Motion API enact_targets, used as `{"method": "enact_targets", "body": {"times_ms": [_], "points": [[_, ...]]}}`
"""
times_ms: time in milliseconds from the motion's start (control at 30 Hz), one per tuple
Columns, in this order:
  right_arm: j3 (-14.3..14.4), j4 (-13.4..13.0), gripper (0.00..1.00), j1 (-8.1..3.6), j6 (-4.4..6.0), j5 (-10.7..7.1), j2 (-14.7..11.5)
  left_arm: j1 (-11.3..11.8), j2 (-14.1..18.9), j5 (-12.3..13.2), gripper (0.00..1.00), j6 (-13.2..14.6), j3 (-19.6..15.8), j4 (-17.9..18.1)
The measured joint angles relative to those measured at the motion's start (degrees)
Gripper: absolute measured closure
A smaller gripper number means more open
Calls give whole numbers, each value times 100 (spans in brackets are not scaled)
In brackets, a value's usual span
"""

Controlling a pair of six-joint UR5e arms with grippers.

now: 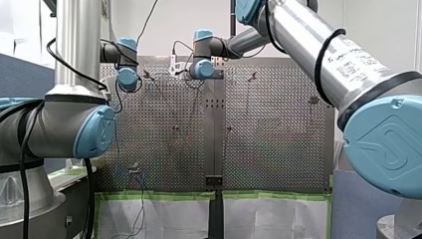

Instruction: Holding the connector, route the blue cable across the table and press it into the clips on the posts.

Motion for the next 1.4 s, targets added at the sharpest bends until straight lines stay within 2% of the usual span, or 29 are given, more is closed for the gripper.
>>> {"method": "enact_targets", "body": {"times_ms": [333,567,667,833,1000,1133,1400], "points": [[1,19,100,5,-3,22,-3,-65,433,287,0,-209,-422,-437],[-1,31,100,2,-3,36,-3,-98,789,316,0,-211,-562,-793],[-2,40,100,-6,-3,59,-4,-132,938,370,0,-165,-580,-943],[-3,51,100,-27,-3,104,-5,-207,1221,601,0,78,-586,-1178],[-1,62,100,-29,-3,123,-8,-285,1511,858,0,346,-587,-1181],[-1,64,100,-21,-4,127,-7,-339,1623,1051,0,412,-585,-1053],[-2,64,100,-25,-3,128,-7,-464,1354,1191,0,499,-421,-888]]}}
